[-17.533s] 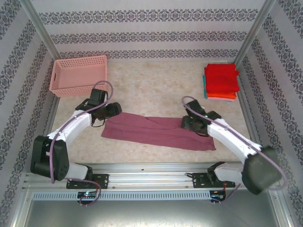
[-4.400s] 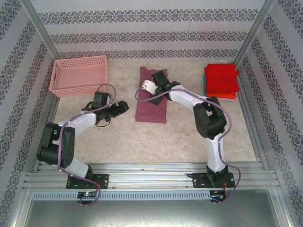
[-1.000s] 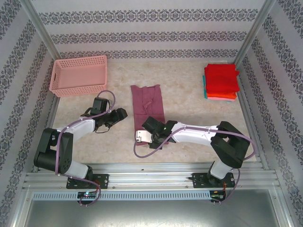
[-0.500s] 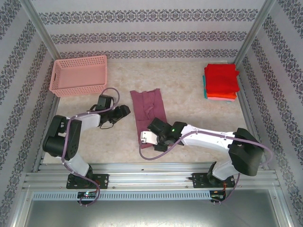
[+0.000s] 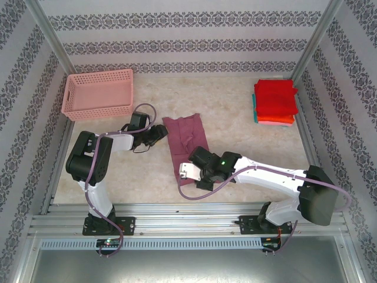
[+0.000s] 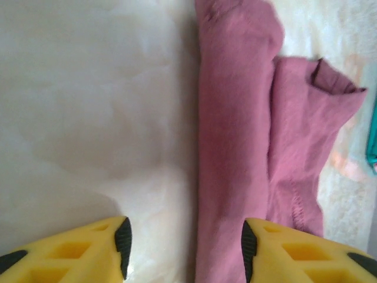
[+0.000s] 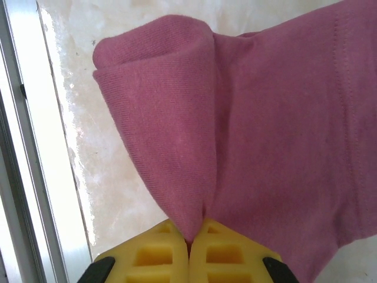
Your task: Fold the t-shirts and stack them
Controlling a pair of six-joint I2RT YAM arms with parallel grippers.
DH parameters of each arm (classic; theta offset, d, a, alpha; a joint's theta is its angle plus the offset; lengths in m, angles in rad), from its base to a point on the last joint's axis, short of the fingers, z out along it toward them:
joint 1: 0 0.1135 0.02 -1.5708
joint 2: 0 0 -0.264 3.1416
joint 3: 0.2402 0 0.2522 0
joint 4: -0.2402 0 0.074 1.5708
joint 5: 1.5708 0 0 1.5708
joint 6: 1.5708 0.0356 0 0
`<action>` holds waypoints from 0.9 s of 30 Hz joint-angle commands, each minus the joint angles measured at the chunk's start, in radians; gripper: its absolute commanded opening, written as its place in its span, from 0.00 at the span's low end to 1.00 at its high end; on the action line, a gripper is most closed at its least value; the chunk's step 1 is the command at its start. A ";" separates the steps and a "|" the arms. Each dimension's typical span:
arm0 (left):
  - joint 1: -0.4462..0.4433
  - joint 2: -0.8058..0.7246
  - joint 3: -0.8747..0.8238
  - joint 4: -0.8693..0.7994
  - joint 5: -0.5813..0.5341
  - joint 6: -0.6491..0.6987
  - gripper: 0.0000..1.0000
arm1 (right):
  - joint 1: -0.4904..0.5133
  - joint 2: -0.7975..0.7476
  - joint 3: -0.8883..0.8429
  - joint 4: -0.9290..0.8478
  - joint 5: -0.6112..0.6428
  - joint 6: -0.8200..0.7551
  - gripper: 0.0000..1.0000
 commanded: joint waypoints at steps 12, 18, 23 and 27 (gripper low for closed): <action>-0.079 0.047 0.091 0.013 0.017 -0.035 0.28 | 0.012 -0.035 -0.008 -0.040 0.017 0.028 0.00; -0.081 0.043 0.074 -0.017 0.008 -0.023 0.19 | 0.012 -0.033 0.013 -0.056 0.027 0.013 0.00; -0.080 0.024 0.054 -0.050 -0.004 0.003 0.23 | 0.012 -0.049 0.022 -0.068 0.021 0.012 0.00; -0.080 0.017 0.038 -0.061 -0.010 0.009 0.38 | 0.012 -0.042 0.036 -0.072 0.025 -0.001 0.00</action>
